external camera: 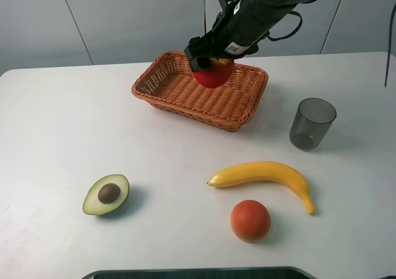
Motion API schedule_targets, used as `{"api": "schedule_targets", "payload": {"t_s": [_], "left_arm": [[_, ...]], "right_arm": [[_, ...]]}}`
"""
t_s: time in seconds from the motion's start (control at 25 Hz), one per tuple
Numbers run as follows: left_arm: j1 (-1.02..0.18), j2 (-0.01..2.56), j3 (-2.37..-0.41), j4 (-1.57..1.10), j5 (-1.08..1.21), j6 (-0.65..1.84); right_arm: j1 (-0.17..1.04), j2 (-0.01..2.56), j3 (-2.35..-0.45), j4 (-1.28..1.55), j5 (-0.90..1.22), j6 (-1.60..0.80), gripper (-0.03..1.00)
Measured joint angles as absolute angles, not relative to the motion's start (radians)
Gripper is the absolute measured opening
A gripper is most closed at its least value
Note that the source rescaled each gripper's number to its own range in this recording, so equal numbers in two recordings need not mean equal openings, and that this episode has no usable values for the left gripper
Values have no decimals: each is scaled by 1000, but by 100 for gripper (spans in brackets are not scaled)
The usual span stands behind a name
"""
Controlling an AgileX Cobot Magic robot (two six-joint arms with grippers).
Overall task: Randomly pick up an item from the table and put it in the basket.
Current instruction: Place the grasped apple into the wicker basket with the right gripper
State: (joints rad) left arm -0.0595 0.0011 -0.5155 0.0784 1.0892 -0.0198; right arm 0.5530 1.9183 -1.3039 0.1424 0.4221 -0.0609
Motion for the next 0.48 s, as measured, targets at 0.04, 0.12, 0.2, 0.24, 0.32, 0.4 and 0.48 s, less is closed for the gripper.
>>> {"api": "schedule_targets", "payload": {"t_s": [0.04, 0.12, 0.2, 0.24, 0.32, 0.4, 0.48], "left_arm": [[-60, 1, -515, 78, 1089, -20], [-60, 1, -515, 78, 1089, -20], [-60, 1, -515, 78, 1089, -20], [-60, 1, -515, 78, 1089, -20], [-60, 1, -515, 78, 1089, -20], [-60, 1, -515, 78, 1089, -20], [-60, 1, -515, 78, 1089, -20]], "right_arm": [[551, 1938, -1304, 142, 406, -61, 6], [549, 1972, -1304, 140, 377, -61, 6], [549, 2002, -1304, 140, 354, -61, 6], [549, 2014, -1304, 140, 346, -61, 6], [549, 2028, -1304, 140, 338, -61, 6], [549, 2036, -1304, 140, 335, -61, 6], [548, 2036, -1304, 140, 331, -61, 6]]}}
